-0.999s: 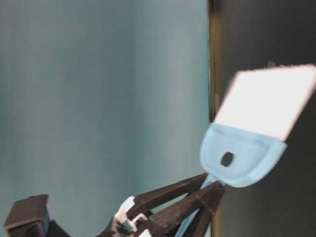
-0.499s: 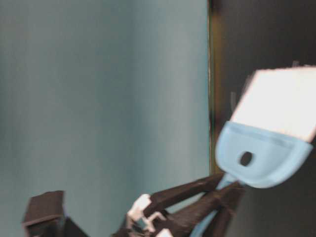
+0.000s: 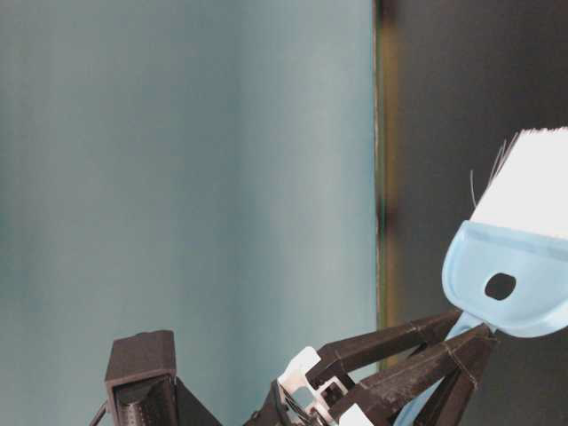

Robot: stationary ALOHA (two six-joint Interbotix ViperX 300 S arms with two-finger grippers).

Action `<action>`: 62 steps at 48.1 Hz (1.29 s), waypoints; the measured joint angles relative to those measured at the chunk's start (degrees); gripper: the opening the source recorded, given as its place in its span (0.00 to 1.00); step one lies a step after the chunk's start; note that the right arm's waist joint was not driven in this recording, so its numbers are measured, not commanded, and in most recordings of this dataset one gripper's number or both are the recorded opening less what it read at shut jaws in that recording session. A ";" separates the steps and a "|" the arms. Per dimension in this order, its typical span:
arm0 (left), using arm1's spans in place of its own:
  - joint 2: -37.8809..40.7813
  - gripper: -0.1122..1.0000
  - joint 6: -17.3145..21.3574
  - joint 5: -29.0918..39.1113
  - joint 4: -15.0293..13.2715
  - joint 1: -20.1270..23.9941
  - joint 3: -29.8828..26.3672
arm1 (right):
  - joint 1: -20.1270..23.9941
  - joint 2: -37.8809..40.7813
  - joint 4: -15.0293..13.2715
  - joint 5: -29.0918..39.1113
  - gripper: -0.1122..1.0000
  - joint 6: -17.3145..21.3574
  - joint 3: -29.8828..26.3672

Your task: Hold the dustpan with a person, while the left arm uses a hand brush to gather the screws into the dustpan.

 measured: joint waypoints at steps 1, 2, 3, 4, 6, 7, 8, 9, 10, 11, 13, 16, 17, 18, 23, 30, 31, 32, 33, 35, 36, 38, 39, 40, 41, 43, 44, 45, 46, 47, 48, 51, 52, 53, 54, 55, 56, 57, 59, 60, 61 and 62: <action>0.00 0.38 0.00 0.00 0.00 0.00 0.00 | 0.00 0.00 0.00 0.09 0.10 0.00 0.00; 0.00 0.38 -0.09 0.00 0.00 0.00 0.00 | 0.00 0.00 -0.09 0.00 0.10 0.00 0.00; 0.00 0.38 -0.09 0.00 0.00 0.00 0.00 | 0.00 0.00 0.00 0.00 0.10 0.00 0.00; 0.00 0.38 -0.18 0.00 -0.09 -0.09 0.00 | 0.00 0.00 0.00 0.00 0.10 0.00 0.00; 0.00 0.38 -0.18 0.00 0.00 0.00 0.09 | 0.00 0.00 0.00 0.00 0.10 0.00 0.00; 0.00 0.38 -0.18 0.00 0.00 0.00 0.18 | 0.00 0.00 -0.09 0.00 0.10 0.00 0.00; 0.00 0.38 -0.26 0.00 0.00 0.00 0.18 | 0.00 0.00 0.00 0.00 0.10 0.00 0.00; -0.09 0.38 -0.18 0.00 0.00 -0.09 0.26 | 0.00 0.00 0.00 0.00 0.10 0.00 0.00; 0.00 0.40 -0.18 0.00 0.00 0.00 0.26 | 0.00 0.00 0.00 0.00 0.10 0.00 0.00; 0.00 0.44 -0.26 0.00 -0.09 0.00 0.35 | 0.00 -0.09 0.00 0.00 0.10 0.00 0.00; 0.00 0.55 -0.26 0.00 0.00 0.00 0.35 | 0.00 0.00 0.00 0.00 0.10 0.00 0.00; 0.00 0.73 -0.26 -0.35 -0.09 -0.09 0.35 | 0.00 0.00 0.00 0.00 0.10 0.00 0.00; 0.00 0.77 -0.26 -0.53 0.00 -0.18 0.44 | 0.00 0.00 0.00 0.00 0.10 0.00 0.00; 0.00 0.81 -0.26 -0.79 0.00 -0.18 0.44 | 0.00 0.00 0.00 0.00 0.10 0.00 0.00; -0.09 0.85 -0.18 -2.46 -0.09 -0.35 0.79 | 0.00 0.00 0.00 0.00 0.10 0.00 0.00; -0.79 0.82 -0.26 -3.78 0.00 -0.26 1.49 | 0.00 0.00 0.00 0.00 0.10 0.00 0.09; -1.05 0.82 -0.26 -3.87 0.00 -0.35 1.49 | 0.00 0.00 0.00 0.00 0.10 0.00 0.00; -1.58 0.82 -0.18 -3.87 0.00 -0.35 1.58 | 0.00 0.00 -0.09 0.00 0.10 0.00 0.00; -1.93 0.82 -0.18 -3.96 0.00 -0.26 1.67 | 0.00 0.00 0.00 0.00 0.10 0.00 0.00; -3.60 0.82 -0.18 -3.96 0.00 -0.26 2.02 | 0.00 0.00 0.00 0.00 0.10 0.00 0.09; -4.48 0.82 -0.18 -4.04 0.00 -0.26 2.20 | 0.00 0.00 0.00 0.00 0.10 0.00 0.09; -6.24 0.82 -0.18 -4.04 0.00 -0.26 2.55 | 0.00 0.00 0.00 0.00 0.10 0.00 0.09; -7.21 0.82 -0.26 -4.04 0.00 -0.26 2.81 | 0.00 0.00 0.00 0.00 0.10 0.00 0.09; -8.26 0.82 -0.18 -4.04 0.00 -0.18 3.08 | 0.00 0.00 0.00 0.00 0.10 0.00 0.00; -9.23 0.82 -0.18 -4.13 0.00 -0.18 3.43 | 0.00 -0.09 0.00 0.00 0.10 0.00 0.00; -11.51 0.82 -0.18 -4.13 0.00 -0.09 4.48 | 0.00 0.00 0.00 0.00 0.10 0.00 0.09; -12.57 0.82 -0.09 -4.13 0.00 0.09 4.92 | 0.00 0.00 0.00 0.00 0.10 0.00 0.00; -13.71 0.82 -0.09 -4.04 0.00 0.26 5.54 | 0.00 0.00 0.00 0.00 0.10 0.00 0.00; -14.77 0.82 -0.18 -4.13 0.00 0.44 5.98 | 0.00 0.00 -0.09 0.00 0.10 0.00 0.00; -16.08 0.82 -0.09 -4.13 0.00 0.70 6.68 | 0.00 0.00 0.00 0.00 0.10 0.00 0.09; -17.05 0.82 -0.09 -4.13 0.00 0.88 7.21 | 0.00 -0.09 0.00 0.00 0.10 0.00 0.09; -19.78 0.82 -0.09 -4.22 0.00 1.58 8.96 | 0.00 -0.09 0.00 0.00 0.10 0.00 0.00; -20.65 0.82 -0.09 -4.39 0.00 1.85 9.49 | 0.00 -0.09 0.00 0.00 0.10 0.00 0.09; -21.62 0.82 -0.09 -4.66 0.00 1.93 10.11 | 0.00 -0.09 0.00 0.09 0.10 0.00 0.09; -22.50 0.82 -0.09 -5.01 -0.09 2.02 10.72 | 0.00 -0.09 0.00 0.09 0.10 0.00 0.09; -23.38 0.82 -0.09 -5.36 0.00 2.02 11.43 | 0.00 -0.09 0.00 0.00 0.10 0.00 0.00; -24.17 0.82 -0.09 -5.80 0.00 2.11 11.95 | 0.00 -0.18 0.00 0.00 0.10 0.00 0.09; -24.96 0.82 -0.09 -6.33 0.00 2.02 12.48 | 0.00 -0.18 0.00 0.00 0.10 0.00 0.00; -26.46 0.82 -0.09 -7.56 0.00 2.02 13.45 | 0.00 -0.18 0.00 0.00 0.10 0.00 0.09; -26.98 0.82 -0.18 -7.91 0.00 2.02 13.80 | 0.00 -0.18 0.00 0.09 0.10 0.00 0.09; -27.51 0.82 -0.09 -8.26 0.00 2.02 14.24 | 0.00 -0.18 0.00 0.00 0.10 0.00 0.00; -27.95 0.82 -0.09 -8.44 0.00 2.02 14.50 | 0.00 -0.18 0.00 0.09 0.10 0.00 0.09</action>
